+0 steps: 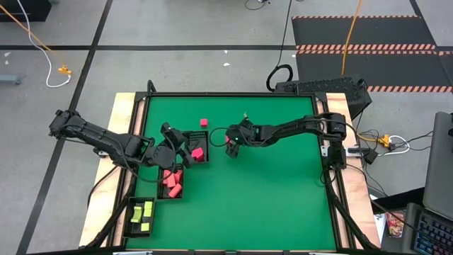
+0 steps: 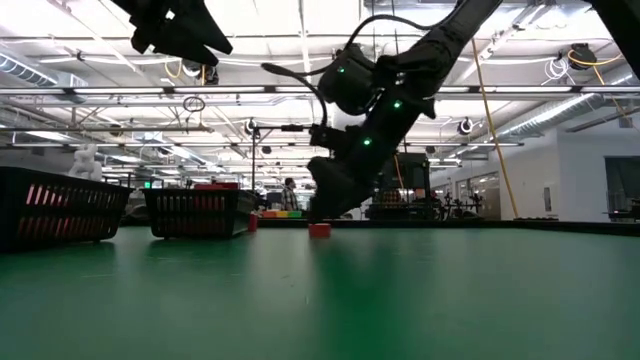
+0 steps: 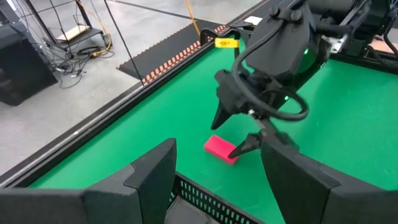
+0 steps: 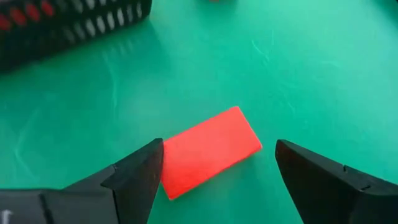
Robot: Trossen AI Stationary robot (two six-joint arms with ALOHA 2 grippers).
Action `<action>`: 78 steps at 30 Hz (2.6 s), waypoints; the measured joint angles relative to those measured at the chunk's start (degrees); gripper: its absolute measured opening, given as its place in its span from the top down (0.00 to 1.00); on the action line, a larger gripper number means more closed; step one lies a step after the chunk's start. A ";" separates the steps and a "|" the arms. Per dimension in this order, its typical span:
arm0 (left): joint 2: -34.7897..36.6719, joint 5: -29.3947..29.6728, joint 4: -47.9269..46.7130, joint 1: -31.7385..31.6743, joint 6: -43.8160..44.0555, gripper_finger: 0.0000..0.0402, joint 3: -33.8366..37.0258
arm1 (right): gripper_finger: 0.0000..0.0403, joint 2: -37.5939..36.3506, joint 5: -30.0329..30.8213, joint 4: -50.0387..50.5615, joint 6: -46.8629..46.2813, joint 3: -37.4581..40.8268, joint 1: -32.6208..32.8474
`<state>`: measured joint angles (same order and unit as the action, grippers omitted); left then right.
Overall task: Sort & place blocks by color
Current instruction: Put the red block into the top black bin
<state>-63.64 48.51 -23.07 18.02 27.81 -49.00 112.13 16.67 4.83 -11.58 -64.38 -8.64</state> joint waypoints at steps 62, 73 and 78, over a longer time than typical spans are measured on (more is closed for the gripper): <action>-0.51 -0.26 1.63 1.84 -4.62 0.41 -0.01 | 0.71 -8.72 -6.41 -21.52 2.33 11.36 8.63; -9.95 -0.59 18.86 8.14 -33.30 0.41 -0.06 | 0.71 -9.33 -26.64 -35.21 2.27 11.30 11.42; -15.03 -0.63 23.22 9.90 -47.58 0.41 -0.03 | 0.71 -9.35 -34.89 -38.00 -3.13 11.30 11.25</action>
<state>-78.67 47.89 0.14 27.92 -19.77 -49.04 102.78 -18.22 -33.17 -14.72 -53.08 2.61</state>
